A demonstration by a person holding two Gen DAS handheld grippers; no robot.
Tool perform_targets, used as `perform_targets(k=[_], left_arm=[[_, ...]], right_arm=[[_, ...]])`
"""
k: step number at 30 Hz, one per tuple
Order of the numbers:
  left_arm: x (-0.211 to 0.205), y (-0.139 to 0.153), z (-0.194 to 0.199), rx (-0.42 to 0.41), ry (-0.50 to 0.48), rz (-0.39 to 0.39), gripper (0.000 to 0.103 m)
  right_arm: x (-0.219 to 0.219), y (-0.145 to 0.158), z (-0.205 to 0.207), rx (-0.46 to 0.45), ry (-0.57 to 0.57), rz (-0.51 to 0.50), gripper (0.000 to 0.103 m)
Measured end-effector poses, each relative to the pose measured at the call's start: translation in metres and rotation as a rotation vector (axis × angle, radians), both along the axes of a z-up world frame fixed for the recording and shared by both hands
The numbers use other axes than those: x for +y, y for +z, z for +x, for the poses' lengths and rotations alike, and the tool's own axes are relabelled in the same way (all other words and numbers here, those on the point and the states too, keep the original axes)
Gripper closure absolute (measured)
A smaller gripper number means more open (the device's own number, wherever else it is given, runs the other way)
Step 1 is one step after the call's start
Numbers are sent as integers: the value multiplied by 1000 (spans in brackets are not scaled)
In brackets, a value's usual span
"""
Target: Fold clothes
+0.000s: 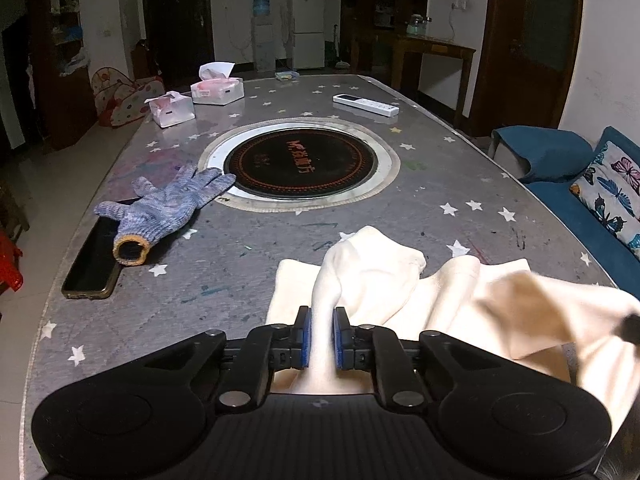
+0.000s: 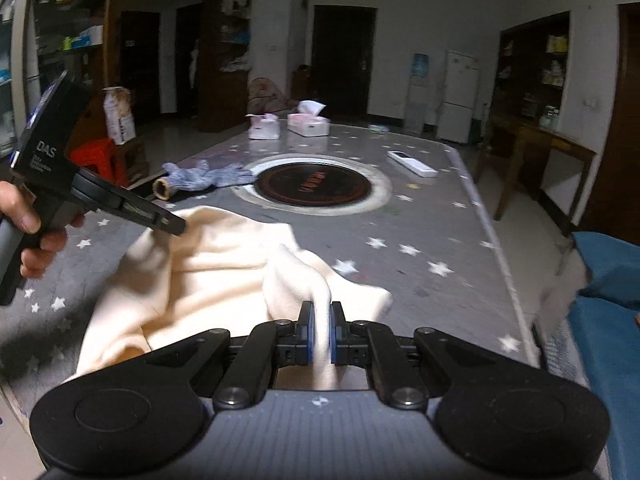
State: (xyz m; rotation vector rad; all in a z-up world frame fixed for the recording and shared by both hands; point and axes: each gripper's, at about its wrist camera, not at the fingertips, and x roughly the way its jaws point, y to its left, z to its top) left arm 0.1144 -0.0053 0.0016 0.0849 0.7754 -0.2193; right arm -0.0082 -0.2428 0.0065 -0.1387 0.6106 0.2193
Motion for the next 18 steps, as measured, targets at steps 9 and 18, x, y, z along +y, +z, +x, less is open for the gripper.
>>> perform_targets(k=[9,18], left_arm=[[-7,-2,10,8,5,7,71],[-25,-20,25,35,-18,42,59]], right_arm=[[-31,-9,-12,86,-94,-14,93],[-18,-8,12,95,-92,-76,83]])
